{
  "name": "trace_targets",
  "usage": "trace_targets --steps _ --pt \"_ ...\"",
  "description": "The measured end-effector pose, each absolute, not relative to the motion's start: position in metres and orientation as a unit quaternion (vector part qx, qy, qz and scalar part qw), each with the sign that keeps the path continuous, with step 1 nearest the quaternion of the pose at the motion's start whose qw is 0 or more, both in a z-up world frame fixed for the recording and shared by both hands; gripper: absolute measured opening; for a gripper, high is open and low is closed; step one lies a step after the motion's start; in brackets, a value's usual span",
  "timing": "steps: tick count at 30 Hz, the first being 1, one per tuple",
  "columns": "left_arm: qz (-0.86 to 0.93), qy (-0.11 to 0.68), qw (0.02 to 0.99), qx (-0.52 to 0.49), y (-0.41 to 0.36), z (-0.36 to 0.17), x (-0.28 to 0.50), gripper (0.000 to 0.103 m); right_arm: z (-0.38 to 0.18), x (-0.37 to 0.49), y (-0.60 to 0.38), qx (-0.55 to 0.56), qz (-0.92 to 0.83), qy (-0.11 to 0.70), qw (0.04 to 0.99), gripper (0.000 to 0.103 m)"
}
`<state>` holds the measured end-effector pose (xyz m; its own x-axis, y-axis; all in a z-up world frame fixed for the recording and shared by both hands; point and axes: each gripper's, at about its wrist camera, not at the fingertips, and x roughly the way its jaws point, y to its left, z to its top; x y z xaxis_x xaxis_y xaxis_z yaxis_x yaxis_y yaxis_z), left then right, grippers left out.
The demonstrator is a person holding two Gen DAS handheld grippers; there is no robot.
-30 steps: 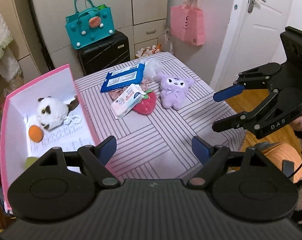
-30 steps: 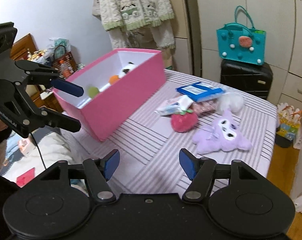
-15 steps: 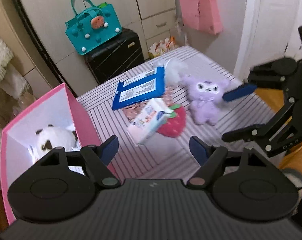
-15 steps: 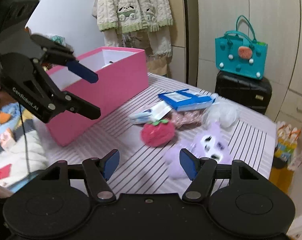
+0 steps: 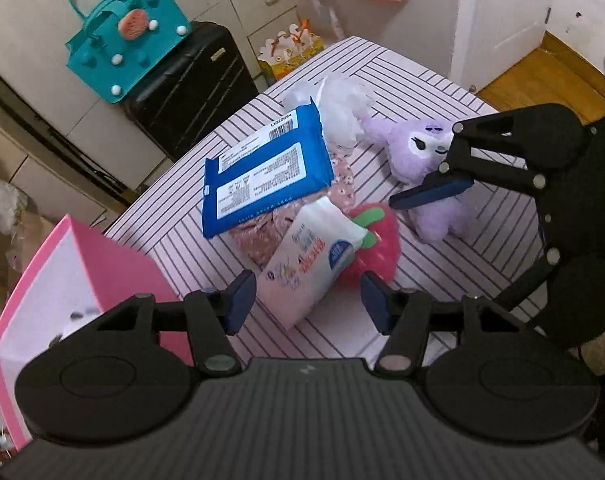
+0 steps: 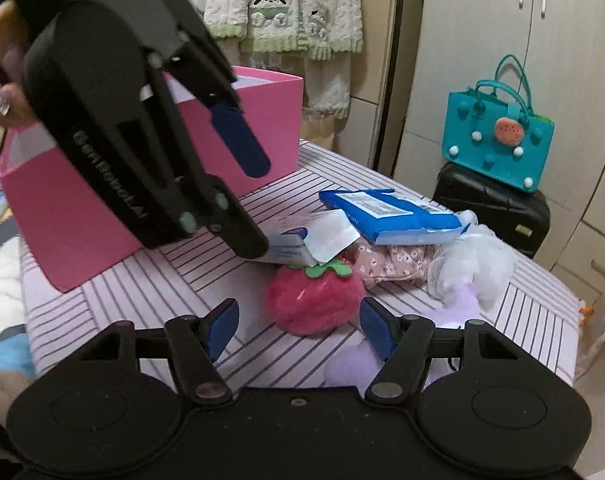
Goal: Organize soft objects
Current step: 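Move the left tool to the white tissue packet while the right tool reaches the red strawberry plush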
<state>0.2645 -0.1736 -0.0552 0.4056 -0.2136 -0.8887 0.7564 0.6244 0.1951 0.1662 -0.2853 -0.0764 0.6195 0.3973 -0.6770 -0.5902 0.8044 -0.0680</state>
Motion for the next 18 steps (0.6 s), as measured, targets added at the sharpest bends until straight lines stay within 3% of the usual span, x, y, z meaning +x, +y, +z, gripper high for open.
trace_targets --steps 18 --pt "-0.393 0.498 0.717 0.289 -0.186 -0.076 0.315 0.053 -0.091 0.182 -0.275 -0.167 0.257 0.338 0.890 0.070"
